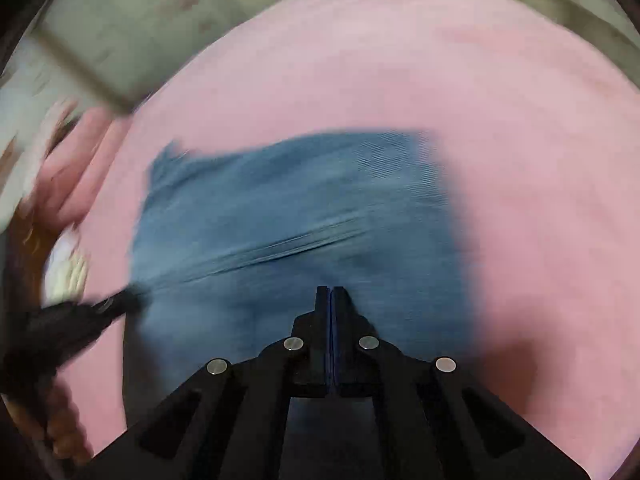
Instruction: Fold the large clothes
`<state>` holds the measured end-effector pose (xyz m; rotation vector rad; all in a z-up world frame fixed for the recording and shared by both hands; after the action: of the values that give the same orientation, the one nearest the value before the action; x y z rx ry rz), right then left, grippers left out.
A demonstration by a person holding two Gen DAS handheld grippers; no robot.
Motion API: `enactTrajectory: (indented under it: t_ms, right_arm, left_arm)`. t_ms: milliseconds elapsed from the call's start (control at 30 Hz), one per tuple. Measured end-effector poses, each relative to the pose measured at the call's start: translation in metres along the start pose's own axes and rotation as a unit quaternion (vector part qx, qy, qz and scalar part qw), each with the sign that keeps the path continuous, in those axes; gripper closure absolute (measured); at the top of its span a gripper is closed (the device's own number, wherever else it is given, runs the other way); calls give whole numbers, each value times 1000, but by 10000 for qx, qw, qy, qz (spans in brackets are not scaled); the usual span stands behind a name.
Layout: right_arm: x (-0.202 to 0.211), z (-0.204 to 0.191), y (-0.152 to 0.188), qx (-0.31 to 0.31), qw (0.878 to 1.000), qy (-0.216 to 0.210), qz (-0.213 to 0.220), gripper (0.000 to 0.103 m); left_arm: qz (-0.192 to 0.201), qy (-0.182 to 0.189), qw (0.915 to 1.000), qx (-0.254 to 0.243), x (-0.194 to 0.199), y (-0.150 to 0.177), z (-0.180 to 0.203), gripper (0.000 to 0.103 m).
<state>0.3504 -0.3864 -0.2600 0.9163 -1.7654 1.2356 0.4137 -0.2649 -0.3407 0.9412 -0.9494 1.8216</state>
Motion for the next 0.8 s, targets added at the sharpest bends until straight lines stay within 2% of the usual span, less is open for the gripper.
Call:
enactTrajectory:
  t_ms: [33, 100, 133, 200, 300, 367, 400, 467, 600, 667, 700, 733, 767, 800]
  right_arm:
    - [4, 7, -4, -83, 9999, 104, 60, 103]
    - [10, 5, -2, -210, 9997, -68, 72, 103]
    - [14, -2, -3, -228, 9995, -186, 114, 103]
    - [26, -17, 5, -35, 9982, -583, 138, 103]
    - [24, -54, 26, 526, 9910, -1205, -242, 103]
    - [5, -77, 42, 796, 9853, -1319, -732, 103]
    - [-3, -84, 50, 886, 9836, -1247, -951, 103]
    - [-8, -79, 69, 1060, 9847, -798, -1127, 103]
    - [10, -21, 73, 584, 9953, 236, -738, 103]
    - [19, -9, 72, 551, 9955, -1, -773, 103]
    - [22, -7, 70, 636, 9947, 172, -783, 103]
    - [25, -5, 69, 772, 9922, 560, -800, 103]
    - [27, -5, 68, 824, 9911, 632, -839, 103]
    - [32, -2, 68, 775, 9918, 527, -867, 103]
  left_arm:
    - [38, -77, 10000, 7, 6, 2, -2, 102]
    - [22, -327, 9995, -18, 17, 12, -6, 102]
    - [-42, -308, 9995, -15, 20, 18, -7, 102]
    - [-256, -36, 9997, 26, 33, 41, -11, 102]
    - [-580, -3, 9983, -75, 31, 72, -6, 102]
    - [-829, -172, 9962, -210, 27, 94, -6, 102]
    - [-945, -294, 9948, -240, 25, 105, -10, 102]
    - [-1059, -156, 9942, 11, 30, 124, -30, 102]
    - [-998, 335, 9930, 543, 50, 138, -63, 102]
    - [-959, 461, 9919, 688, 62, 139, -70, 102]
    - [-996, 425, 9920, 653, 65, 140, -70, 102]
    - [-1004, 313, 9927, 589, 68, 140, -71, 102]
    - [-984, 67, 9940, 469, 71, 142, -70, 102]
    - [-959, -117, 9946, 383, 73, 143, -69, 102]
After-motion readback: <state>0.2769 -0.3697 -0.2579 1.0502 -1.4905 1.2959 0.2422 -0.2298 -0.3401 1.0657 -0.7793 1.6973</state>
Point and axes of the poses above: each gripper's, at about its wrist camera, not at the fingertips, and x roughly against the way its jaws point, z to its right, y to its underside, the point moved 5 cm from there along -x, roughly the way its jaws point, and after that the axes turned 5 degrees about x, right-handed, at the moved point
